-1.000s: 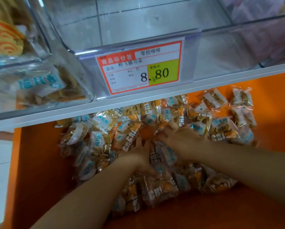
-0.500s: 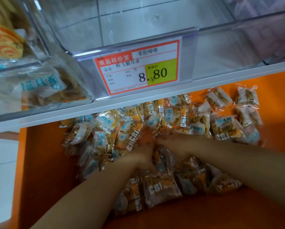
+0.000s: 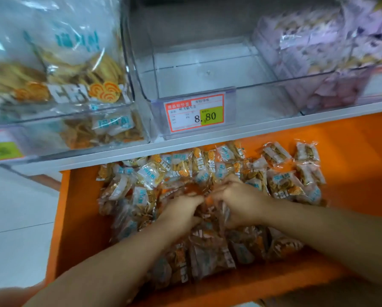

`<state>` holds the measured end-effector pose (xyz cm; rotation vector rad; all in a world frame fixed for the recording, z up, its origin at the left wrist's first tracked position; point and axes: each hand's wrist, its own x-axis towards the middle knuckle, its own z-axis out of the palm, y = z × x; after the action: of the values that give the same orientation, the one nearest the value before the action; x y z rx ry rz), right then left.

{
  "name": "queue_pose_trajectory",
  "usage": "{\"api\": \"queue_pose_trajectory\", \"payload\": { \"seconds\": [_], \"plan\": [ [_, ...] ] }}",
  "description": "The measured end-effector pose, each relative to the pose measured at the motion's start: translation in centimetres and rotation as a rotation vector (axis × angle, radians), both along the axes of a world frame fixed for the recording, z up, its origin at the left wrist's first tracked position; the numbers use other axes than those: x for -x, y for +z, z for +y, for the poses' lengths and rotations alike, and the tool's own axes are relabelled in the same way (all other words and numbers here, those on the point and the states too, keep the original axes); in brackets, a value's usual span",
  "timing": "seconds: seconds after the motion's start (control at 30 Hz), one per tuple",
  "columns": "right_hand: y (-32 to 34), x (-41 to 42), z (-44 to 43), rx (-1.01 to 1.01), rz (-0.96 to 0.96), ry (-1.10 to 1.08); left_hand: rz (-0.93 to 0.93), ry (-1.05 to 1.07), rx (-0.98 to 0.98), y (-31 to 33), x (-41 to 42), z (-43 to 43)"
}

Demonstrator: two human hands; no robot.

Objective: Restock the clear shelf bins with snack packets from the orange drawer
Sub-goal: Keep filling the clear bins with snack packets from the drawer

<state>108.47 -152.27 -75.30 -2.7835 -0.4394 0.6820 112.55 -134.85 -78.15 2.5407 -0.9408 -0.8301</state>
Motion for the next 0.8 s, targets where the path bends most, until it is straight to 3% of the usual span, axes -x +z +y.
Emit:
{"api": "queue_pose_trajectory", "payload": {
  "seconds": [0.2,0.53,0.7,0.8],
  "plan": [
    [8.1,3.1,0.2,-0.088,-0.186,-0.108,-0.162,0.048,0.174,7.8,1.9,1.6],
    [24.6,10.3,1.1,-0.238,-0.737,-0.076,-0.550,0.037,0.469,24.3,7.1,4.2],
    [29.0,8.2,-0.5,-0.160,-1.042,-0.115,-0.786,0.070,0.578,30.2,4.0,1.5],
    [28.4,4.0,-1.7,-0.254,-1.125,-0.285,-0.816,0.113,0.560,30.8,-0.1,-1.9]
  ]
}}
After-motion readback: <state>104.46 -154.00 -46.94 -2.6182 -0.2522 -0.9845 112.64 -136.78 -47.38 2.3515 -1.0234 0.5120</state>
